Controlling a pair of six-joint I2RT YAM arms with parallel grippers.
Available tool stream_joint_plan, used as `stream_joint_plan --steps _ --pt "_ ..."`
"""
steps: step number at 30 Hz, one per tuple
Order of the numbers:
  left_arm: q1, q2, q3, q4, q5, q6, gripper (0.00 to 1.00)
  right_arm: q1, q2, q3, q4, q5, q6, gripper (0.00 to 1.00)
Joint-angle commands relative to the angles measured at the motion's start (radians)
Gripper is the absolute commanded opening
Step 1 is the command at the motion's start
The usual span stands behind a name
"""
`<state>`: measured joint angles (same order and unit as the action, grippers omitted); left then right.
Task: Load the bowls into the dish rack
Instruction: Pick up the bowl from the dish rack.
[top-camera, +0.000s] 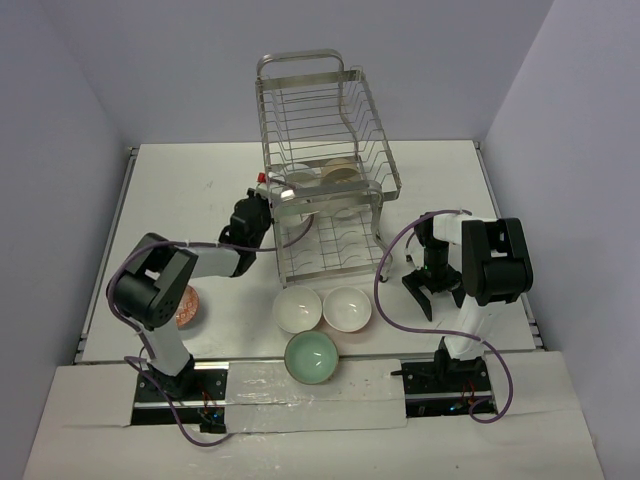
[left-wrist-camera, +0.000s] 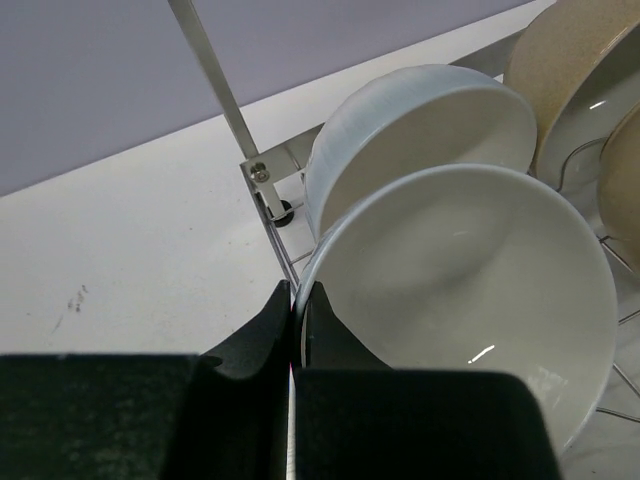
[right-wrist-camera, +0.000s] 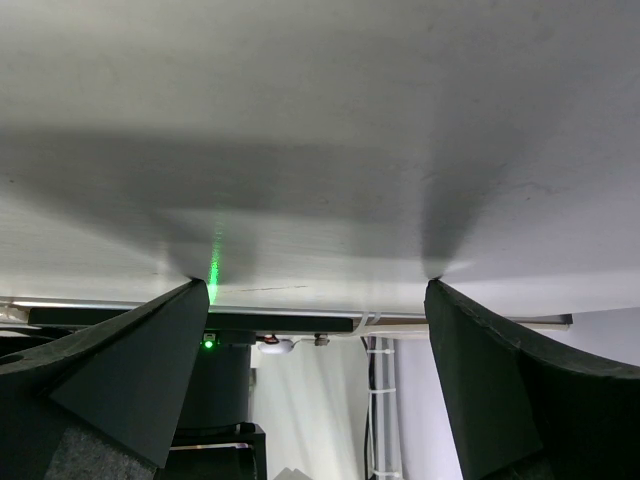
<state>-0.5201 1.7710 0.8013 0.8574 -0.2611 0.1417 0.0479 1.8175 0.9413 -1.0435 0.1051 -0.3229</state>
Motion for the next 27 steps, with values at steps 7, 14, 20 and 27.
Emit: stream_joint_plan --steps 7,14,20,27 --pt "-0.066 0.01 -0.031 0.382 -0.173 0.191 0.0 0.006 0.042 -0.029 0.27 -0.053 0.01 0.96" --pt "-0.115 0.071 -0.051 0.601 -0.179 0.373 0.0 0.006 0.043 -0.029 0.269 -0.056 0.012 0.96" --pt "-0.147 0.157 -0.131 0.834 -0.102 0.524 0.0 0.006 0.043 -0.029 0.27 -0.056 0.01 0.96" --pt "-0.156 0.263 -0.136 1.002 -0.092 0.608 0.0 0.006 0.045 -0.029 0.27 -0.056 0.008 0.96"
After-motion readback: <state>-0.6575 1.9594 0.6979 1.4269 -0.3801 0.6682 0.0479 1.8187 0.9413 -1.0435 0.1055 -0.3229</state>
